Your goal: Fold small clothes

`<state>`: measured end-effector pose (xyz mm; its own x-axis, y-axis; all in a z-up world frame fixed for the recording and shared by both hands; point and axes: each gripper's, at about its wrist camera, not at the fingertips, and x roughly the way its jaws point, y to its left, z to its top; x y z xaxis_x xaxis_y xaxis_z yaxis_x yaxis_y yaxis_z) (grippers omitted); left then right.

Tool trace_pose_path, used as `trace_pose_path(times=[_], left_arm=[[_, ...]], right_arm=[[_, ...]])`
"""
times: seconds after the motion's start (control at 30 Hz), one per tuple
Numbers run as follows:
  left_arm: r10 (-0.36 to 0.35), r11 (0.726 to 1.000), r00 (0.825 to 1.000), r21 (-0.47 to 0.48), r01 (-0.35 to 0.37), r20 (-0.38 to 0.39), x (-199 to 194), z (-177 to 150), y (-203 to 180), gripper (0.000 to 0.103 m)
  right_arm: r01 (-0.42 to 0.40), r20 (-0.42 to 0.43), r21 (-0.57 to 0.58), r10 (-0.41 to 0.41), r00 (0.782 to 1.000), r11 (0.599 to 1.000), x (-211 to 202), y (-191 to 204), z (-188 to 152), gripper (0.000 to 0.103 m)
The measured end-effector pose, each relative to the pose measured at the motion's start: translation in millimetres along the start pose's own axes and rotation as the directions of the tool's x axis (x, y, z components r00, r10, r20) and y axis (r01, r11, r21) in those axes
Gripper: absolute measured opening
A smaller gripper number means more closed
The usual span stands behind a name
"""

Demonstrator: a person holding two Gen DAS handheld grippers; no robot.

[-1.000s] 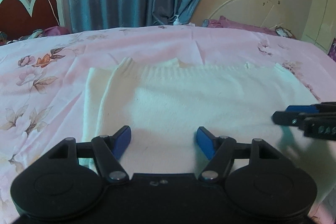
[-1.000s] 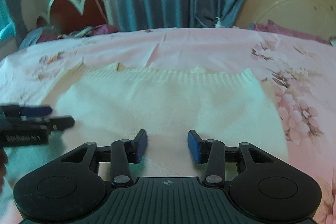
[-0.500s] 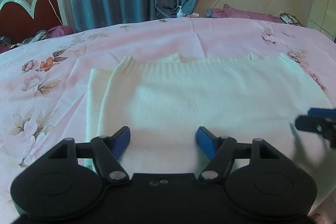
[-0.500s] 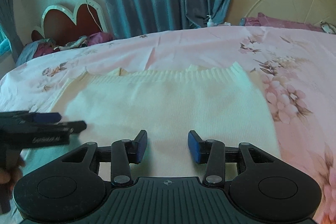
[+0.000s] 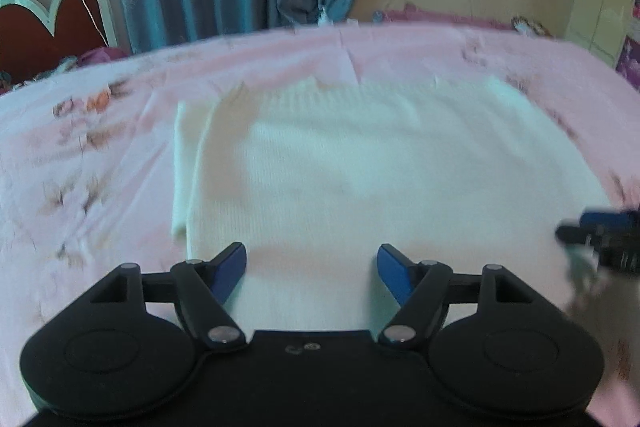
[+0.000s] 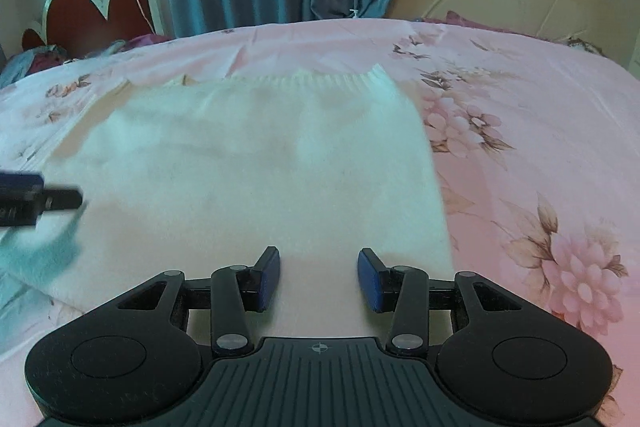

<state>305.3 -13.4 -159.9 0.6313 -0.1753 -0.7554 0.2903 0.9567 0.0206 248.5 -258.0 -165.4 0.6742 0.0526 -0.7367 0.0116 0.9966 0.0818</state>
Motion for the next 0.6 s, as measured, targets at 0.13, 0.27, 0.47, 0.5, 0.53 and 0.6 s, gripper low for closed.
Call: trace_pose_path(times=[0.13,0.27,0.47,0.5,0.53,0.6], left_arm=[[-0.009,0.999,1.000,-0.031,0.009,-0.005,2.9,-12.6,9.1,0.075],[-0.015,0.998,0.999,-0.057,0.013,-0.029,-2.8,-9.5,11.1,0.073],[-0.066,0.985,0.995,-0.161,0.054,-0.068,-16.4,-12.4,21.1,0.076],[-0.078,0.981,0.994,-0.181,0.064,-0.074,-18.9,-13.0,22.5,0.077],[-0.089,0.977,0.993,-0.199,0.072,-0.078,-21.3,-13.6,23.8,0.077],[-0.115,0.967,0.989,-0.237,0.092,-0.087,-26.6,-16.3,26.9,0.078]], right_arm=[[0.020,-0.004,0.004,-0.020,1.000,1.000,-1.9,4.6,-3.0,0.043],[0.035,-0.015,0.002,-0.035,0.999,0.999,-0.5,7.4,-2.5,0.043],[-0.022,-0.006,0.047,0.023,1.000,0.999,-14.0,15.6,0.5,0.043],[-0.028,-0.002,0.046,0.028,1.000,0.999,-16.3,18.9,0.7,0.043],[-0.034,0.003,0.045,0.034,0.999,0.998,-18.6,22.7,1.1,0.043],[-0.048,0.011,0.040,0.048,0.999,0.998,-22.6,28.9,2.2,0.043]])
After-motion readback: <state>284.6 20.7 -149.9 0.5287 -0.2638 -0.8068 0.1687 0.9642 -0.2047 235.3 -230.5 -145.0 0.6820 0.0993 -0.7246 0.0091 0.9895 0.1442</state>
